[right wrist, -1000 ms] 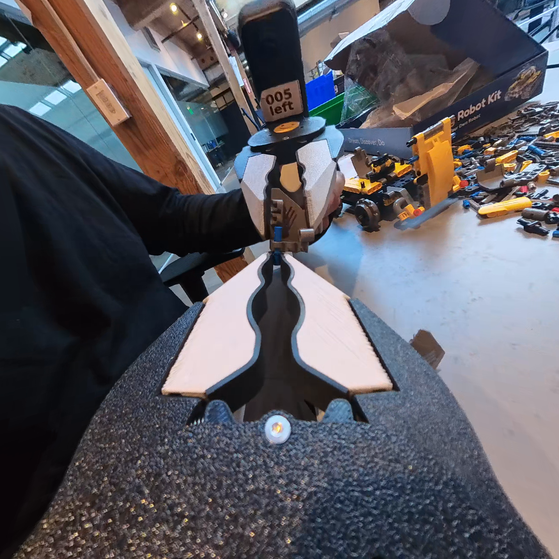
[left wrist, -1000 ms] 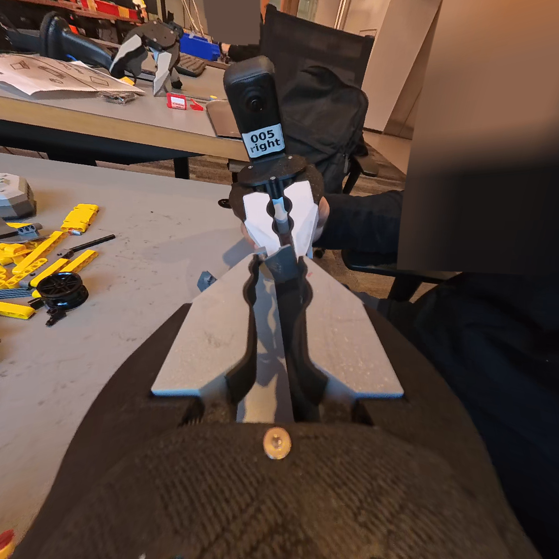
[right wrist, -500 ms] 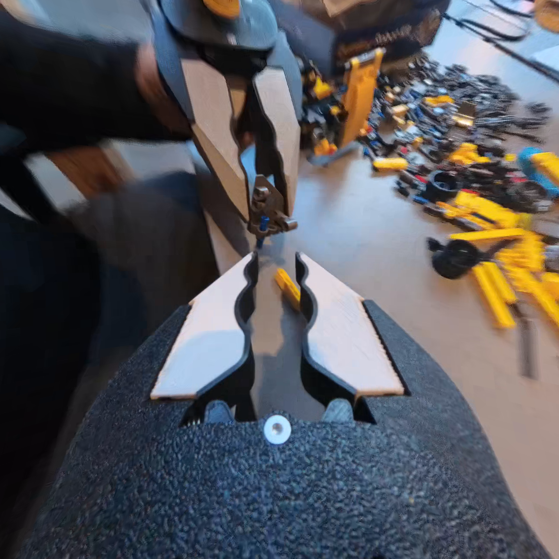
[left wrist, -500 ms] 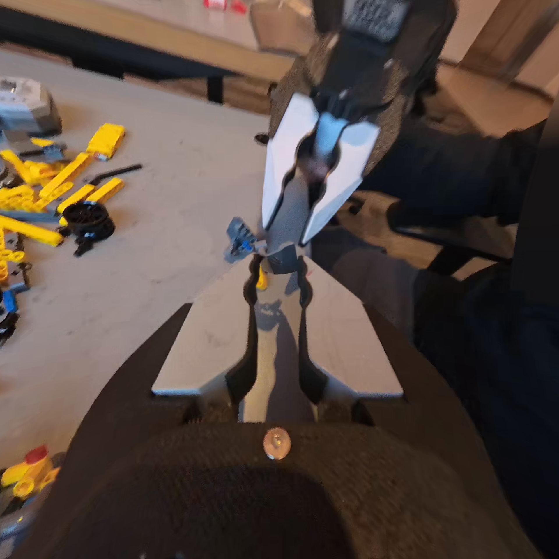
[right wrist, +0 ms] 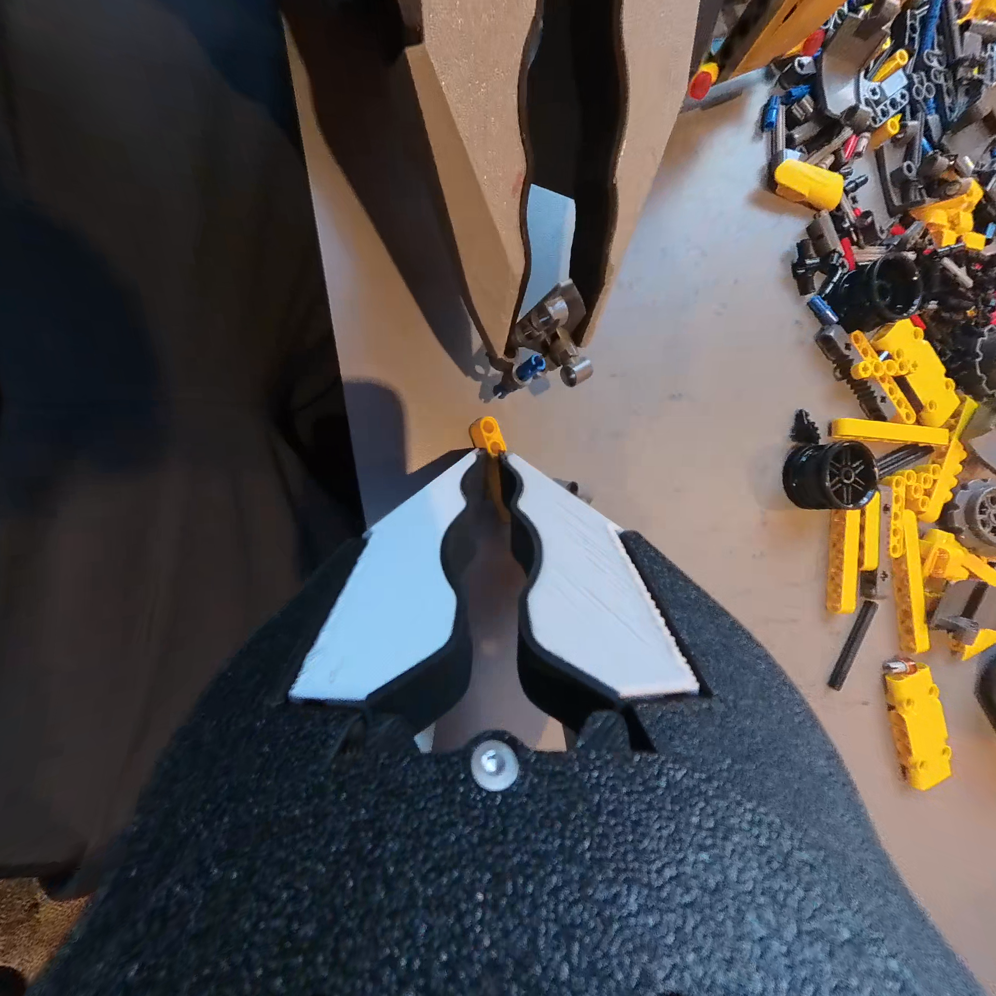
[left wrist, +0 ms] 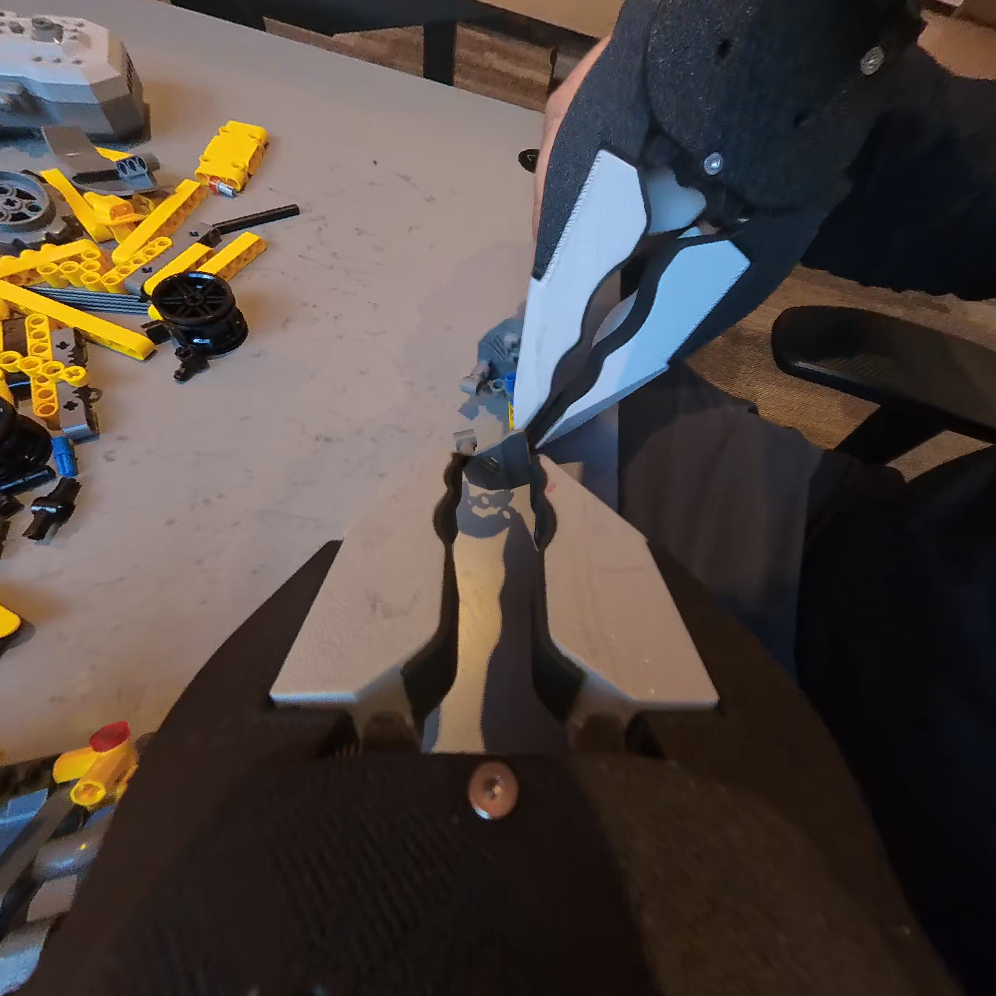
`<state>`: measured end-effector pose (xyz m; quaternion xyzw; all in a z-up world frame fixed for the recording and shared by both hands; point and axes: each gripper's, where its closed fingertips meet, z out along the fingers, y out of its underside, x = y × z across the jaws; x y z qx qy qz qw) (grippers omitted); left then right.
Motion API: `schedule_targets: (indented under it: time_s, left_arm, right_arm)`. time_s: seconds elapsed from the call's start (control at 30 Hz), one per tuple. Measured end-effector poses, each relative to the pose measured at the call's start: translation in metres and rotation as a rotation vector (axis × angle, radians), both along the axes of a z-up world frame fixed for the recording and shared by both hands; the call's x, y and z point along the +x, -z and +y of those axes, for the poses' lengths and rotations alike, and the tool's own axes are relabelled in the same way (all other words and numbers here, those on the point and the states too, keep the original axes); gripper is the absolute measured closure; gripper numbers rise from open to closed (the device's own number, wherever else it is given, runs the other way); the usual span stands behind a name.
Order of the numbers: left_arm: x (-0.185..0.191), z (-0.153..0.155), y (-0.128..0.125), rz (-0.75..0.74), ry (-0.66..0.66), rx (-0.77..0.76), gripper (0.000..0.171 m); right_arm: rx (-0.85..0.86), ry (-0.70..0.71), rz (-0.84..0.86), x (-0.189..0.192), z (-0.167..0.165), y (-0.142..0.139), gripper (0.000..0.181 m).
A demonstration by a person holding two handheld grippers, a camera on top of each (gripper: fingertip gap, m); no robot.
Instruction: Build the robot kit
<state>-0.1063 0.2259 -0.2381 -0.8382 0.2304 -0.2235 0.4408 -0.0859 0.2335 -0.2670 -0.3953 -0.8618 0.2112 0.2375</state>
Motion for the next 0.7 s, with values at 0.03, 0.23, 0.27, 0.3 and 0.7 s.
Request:
schedule_targets:
  time_s: [0.03,0.23,0.27,0.3,0.7]
  left_arm:
    - [0.0,-0.001,0.0,0.001,0.001,0.003,0.149]
    - [0.002,-0.002,0.001,0.011,0.015,0.001,0.148]
    - [0.002,-0.003,0.001,0.013,0.015,0.001,0.148]
    - [0.001,-0.003,0.001,0.012,0.014,0.001,0.148]
    - [0.009,-0.008,0.001,0.028,0.017,0.012,0.148]
  right_arm:
    - [-0.004,0.008,0.001,0.001,0.0,0.0,0.177]
    - [0.048,0.032,0.036,0.006,-0.007,0.001,0.171]
    - [0.037,0.032,0.036,0.008,-0.011,0.002,0.169]
    - [0.028,0.038,0.038,0.009,-0.012,0.002,0.168]
    - [0.102,0.02,0.075,0.013,-0.002,-0.015,0.163]
